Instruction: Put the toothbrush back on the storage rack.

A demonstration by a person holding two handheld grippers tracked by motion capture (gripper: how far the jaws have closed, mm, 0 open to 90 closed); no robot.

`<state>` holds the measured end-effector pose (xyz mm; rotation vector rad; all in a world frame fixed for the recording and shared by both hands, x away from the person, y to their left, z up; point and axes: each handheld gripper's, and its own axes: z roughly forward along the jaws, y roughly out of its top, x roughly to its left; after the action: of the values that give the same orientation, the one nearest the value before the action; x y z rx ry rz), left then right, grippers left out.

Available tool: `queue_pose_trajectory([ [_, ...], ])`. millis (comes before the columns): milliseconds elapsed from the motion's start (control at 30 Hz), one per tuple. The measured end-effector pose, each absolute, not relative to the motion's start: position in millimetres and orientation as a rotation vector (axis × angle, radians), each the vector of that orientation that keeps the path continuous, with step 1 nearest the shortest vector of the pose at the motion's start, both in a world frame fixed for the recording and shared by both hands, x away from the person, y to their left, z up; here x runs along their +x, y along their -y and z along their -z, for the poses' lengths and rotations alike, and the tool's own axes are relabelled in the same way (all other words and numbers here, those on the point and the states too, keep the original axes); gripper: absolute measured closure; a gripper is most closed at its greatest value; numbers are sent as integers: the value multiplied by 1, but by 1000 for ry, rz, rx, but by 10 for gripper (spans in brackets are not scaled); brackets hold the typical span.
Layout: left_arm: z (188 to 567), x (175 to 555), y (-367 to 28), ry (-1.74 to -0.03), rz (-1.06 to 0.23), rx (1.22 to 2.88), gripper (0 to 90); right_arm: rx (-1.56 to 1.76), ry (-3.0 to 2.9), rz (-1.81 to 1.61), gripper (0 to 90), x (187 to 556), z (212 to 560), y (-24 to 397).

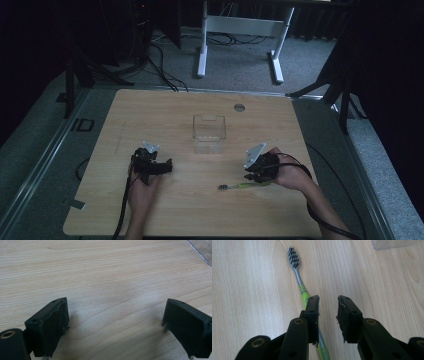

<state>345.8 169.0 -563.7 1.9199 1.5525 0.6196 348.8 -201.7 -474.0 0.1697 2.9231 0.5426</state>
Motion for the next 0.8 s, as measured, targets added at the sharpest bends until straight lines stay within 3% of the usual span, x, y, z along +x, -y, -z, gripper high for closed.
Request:
queue_pose_trajectory([
  [800, 564, 346, -169, -1553, -620, 1918, 71, 86, -2970, -465, 707, 347, 478, 193],
])
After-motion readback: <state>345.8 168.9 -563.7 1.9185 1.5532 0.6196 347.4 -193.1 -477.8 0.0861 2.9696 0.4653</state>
